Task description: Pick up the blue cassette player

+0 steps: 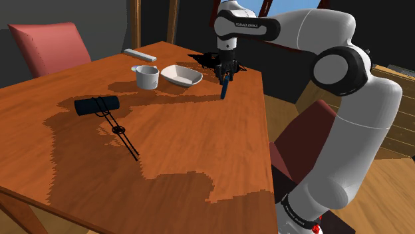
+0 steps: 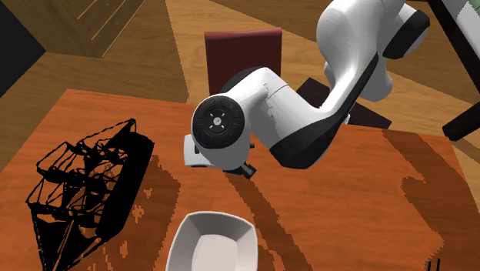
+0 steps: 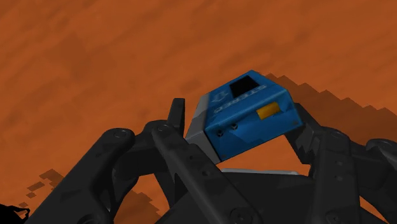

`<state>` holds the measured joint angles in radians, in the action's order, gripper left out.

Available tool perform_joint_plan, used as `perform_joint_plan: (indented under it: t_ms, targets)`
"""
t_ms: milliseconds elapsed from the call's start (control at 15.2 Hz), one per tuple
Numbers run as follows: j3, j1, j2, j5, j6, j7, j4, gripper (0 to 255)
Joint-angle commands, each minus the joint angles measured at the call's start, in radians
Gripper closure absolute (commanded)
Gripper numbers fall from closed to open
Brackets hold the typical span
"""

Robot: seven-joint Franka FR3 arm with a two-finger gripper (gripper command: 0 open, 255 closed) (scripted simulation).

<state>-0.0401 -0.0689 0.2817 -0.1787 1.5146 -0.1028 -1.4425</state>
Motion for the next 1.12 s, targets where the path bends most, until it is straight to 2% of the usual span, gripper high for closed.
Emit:
perform_joint_plan:
  t_ms: [0,924,1056]
  targets:
    - [-0.001,0.000,0.001,-0.001,-0.013,-0.002,0.012,255]
    - [-0.003,0.003,0.055,-0.004,-0.224,-0.039,0.280,255]
    - [-0.003,0.003,0.056,-0.004,-0.227,-0.039,0.283,255]
